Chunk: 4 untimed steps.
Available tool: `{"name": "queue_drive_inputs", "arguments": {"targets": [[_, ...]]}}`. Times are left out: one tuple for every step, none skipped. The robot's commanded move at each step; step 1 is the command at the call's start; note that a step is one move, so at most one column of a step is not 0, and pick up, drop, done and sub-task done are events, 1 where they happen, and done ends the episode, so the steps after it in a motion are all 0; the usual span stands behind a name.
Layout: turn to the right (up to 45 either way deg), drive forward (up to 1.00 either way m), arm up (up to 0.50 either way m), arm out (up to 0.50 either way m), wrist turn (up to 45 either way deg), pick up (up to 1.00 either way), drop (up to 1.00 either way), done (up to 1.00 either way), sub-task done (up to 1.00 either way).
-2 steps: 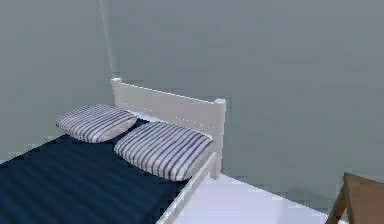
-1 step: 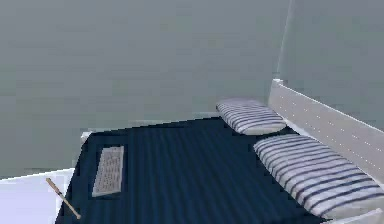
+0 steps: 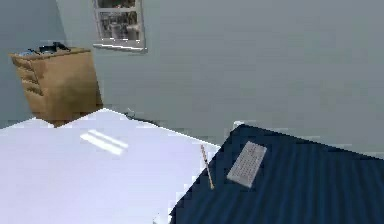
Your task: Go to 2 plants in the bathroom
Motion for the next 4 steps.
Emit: {"name": "queue_drive_inputs", "arguments": {"targets": [[-45.0,0.0,0.0,0.0,0.0,0.0,0.0,0.0,0.0],[-27.0,0.0,0.0,0.0,0.0,0.0,0.0,0.0,0.0],[0.0,0.15,0.0,0.0,0.0,0.0,0.0,0.0,0.0],[-9.0,0.0,0.0,0.0,0.0,0.0,0.0,0.0,0.0]]}}
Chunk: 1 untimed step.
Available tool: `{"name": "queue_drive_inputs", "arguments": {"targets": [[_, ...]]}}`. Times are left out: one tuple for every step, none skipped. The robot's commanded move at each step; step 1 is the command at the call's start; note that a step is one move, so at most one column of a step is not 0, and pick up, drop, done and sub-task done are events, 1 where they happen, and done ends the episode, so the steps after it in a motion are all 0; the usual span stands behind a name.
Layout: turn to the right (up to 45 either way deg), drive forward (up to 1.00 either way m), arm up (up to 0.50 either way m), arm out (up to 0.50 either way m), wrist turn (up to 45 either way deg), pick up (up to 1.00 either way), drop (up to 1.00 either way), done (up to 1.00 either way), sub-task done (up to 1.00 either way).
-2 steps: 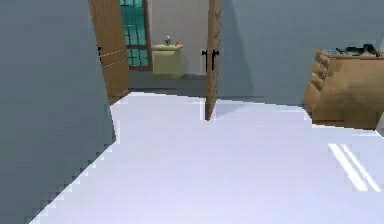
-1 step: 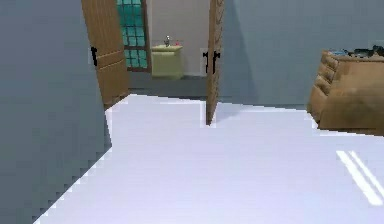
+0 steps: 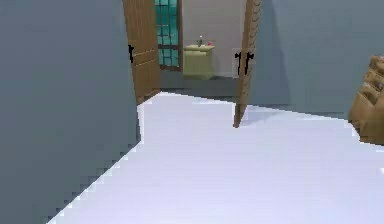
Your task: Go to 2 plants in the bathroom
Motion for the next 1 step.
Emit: {"name": "queue_drive_inputs", "arguments": {"targets": [[0.0,1.0,0.0,0.0,0.0,0.0,0.0,0.0,0.0]]}}
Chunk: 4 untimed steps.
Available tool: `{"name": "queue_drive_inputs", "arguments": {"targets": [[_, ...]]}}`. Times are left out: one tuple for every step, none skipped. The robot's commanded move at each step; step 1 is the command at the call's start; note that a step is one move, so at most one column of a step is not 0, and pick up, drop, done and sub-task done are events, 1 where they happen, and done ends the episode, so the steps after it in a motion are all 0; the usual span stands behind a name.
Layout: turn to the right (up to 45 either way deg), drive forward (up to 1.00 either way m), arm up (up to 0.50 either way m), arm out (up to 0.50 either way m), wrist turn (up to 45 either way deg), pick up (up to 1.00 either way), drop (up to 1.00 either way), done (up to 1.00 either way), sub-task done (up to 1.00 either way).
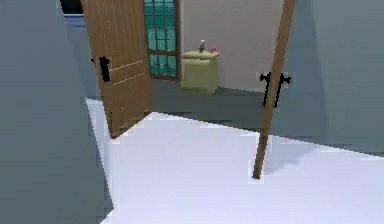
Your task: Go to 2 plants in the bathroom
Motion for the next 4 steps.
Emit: {"name": "queue_drive_inputs", "arguments": {"targets": [[0.0,1.0,0.0,0.0,0.0,0.0,0.0,0.0,0.0],[-15.0,0.0,0.0,0.0,0.0,0.0,0.0,0.0,0.0],[0.0,0.1,0.0,0.0,0.0,0.0,0.0,0.0,0.0],[9.0,0.0,0.0,0.0,0.0,0.0,0.0,0.0,0.0]]}}
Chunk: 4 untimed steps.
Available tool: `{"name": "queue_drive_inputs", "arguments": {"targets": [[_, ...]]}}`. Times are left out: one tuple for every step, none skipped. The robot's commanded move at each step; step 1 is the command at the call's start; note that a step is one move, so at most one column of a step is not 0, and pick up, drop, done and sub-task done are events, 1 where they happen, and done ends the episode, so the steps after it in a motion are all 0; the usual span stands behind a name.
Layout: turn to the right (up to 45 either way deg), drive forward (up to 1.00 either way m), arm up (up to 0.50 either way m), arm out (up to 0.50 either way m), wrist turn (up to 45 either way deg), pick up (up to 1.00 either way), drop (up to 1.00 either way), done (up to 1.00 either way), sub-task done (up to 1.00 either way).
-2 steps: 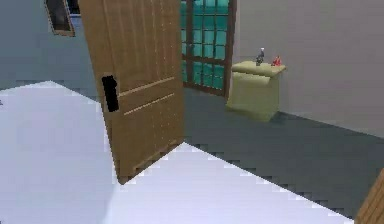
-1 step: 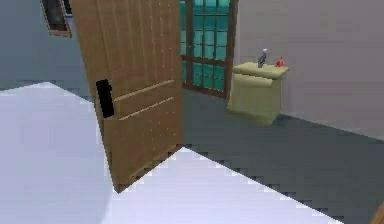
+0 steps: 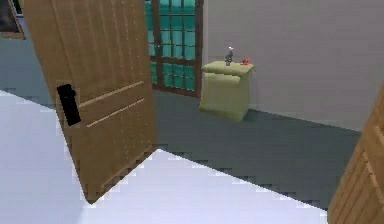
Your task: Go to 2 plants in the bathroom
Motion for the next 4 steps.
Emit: {"name": "queue_drive_inputs", "arguments": {"targets": [[0.0,0.35,0.0,0.0,0.0,0.0,0.0,0.0,0.0],[21.0,0.0,0.0,0.0,0.0,0.0,0.0,0.0,0.0],[0.0,1.0,0.0,0.0,0.0,0.0,0.0,0.0,0.0],[0.0,0.85,0.0,0.0,0.0,0.0,0.0,0.0,0.0]]}}
